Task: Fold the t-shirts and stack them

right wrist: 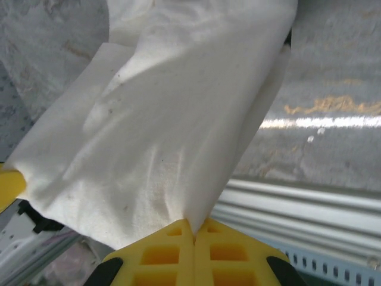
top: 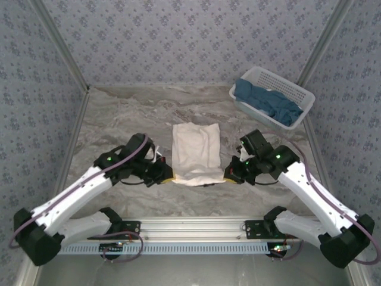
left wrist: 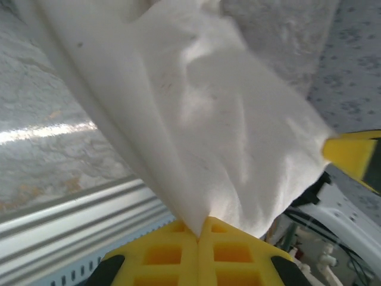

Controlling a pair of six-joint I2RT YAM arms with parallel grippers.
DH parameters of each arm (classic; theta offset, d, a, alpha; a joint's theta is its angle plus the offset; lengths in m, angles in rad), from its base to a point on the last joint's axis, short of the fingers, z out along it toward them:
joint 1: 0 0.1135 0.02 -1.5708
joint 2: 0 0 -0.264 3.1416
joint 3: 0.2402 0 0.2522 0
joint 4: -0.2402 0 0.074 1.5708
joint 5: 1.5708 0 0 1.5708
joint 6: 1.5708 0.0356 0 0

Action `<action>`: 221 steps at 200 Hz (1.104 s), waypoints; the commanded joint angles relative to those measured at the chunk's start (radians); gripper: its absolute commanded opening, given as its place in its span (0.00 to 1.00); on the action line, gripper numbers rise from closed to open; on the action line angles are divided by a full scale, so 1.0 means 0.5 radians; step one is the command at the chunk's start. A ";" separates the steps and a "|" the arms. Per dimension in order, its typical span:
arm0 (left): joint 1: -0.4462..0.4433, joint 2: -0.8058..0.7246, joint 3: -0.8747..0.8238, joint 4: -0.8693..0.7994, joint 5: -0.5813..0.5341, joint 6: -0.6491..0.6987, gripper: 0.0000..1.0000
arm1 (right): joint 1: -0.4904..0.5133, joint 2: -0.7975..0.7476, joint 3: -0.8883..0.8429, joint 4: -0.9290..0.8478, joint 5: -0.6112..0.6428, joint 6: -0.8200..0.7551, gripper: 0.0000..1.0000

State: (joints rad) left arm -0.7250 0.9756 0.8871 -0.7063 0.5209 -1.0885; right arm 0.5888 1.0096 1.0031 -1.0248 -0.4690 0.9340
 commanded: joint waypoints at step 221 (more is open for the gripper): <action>0.720 1.954 1.641 -0.284 -0.404 0.226 0.42 | -0.648 2.021 1.638 0.262 0.281 -0.550 0.56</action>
State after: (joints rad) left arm -0.3359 2.0899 1.6936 -0.7437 0.4179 -1.0306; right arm 0.2600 2.1384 1.8038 -0.8997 -0.4294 0.7242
